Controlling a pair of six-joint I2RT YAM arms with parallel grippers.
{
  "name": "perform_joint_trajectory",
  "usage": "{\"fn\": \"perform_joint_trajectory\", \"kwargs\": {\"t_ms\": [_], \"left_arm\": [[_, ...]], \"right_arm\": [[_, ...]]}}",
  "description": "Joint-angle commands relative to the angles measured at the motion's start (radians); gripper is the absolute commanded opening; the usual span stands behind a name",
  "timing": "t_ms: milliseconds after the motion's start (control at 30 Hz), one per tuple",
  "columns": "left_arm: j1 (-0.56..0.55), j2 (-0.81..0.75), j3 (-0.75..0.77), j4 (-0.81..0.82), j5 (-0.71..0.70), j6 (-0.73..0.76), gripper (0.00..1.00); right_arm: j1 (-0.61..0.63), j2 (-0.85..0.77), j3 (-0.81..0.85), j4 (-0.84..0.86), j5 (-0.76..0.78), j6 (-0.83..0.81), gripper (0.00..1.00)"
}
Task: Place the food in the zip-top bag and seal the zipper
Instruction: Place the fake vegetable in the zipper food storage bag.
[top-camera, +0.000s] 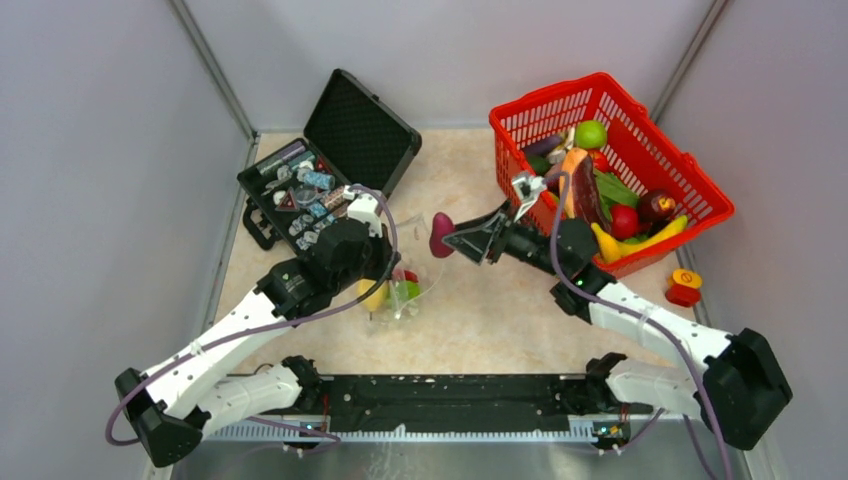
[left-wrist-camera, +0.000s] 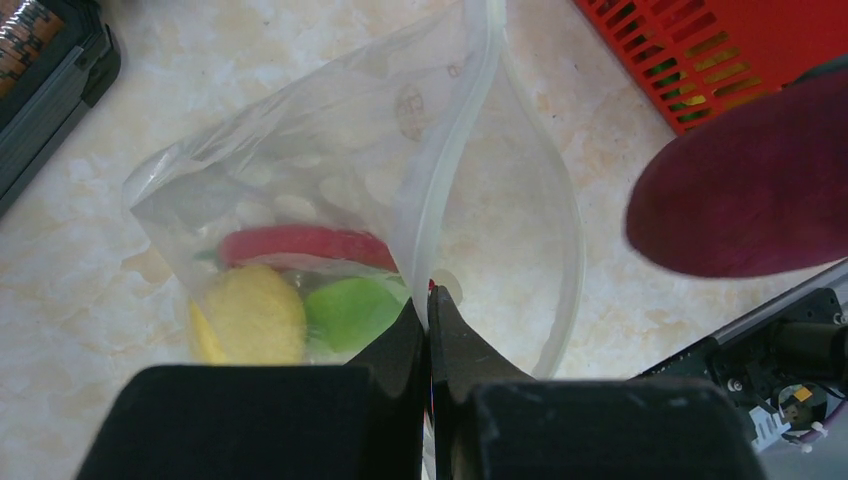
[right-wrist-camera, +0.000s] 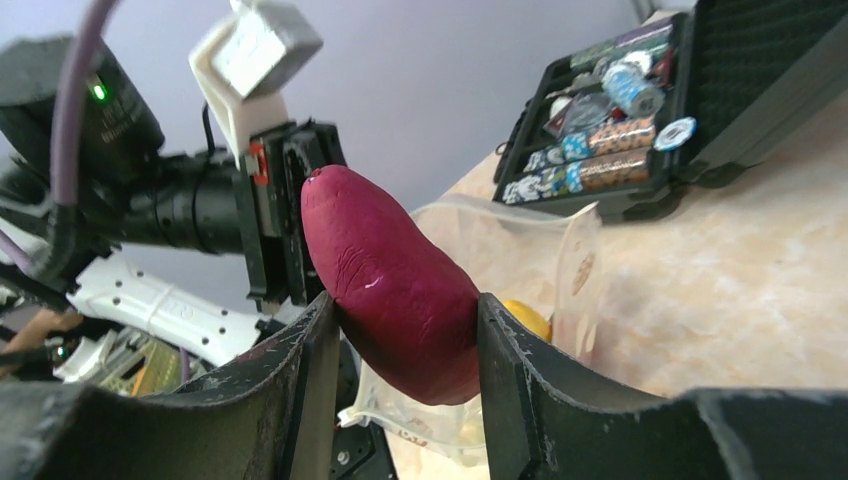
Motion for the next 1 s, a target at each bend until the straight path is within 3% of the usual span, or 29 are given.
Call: {"fn": "perform_joint_trajectory", "kwargs": {"t_ms": [0,167,533,767,967], "left_arm": [[0.001,0.003,0.060,0.012,0.017,0.010,0.00],[0.001,0.000,0.077,-0.005,0.024,0.006,0.00],[0.000,-0.015,0.110,-0.052,0.002,0.004,0.00],[0.001,-0.031,0.101,-0.058,-0.010,-0.008,0.00],[0.001,-0.030,0.109,-0.057,-0.024,-0.009,0.00]], "right_arm": [[0.105,0.083,0.007,0.176,0.087,-0.079,0.17],[0.186,0.182,-0.018,0.289,0.174,-0.108,0.17],[0.258,0.256,-0.015,0.259,0.368,-0.185,0.21],[0.273,0.267,0.030,0.153,0.305,-0.245,0.35],[0.272,0.281,0.033,0.199,0.204,-0.219,0.58]]}}
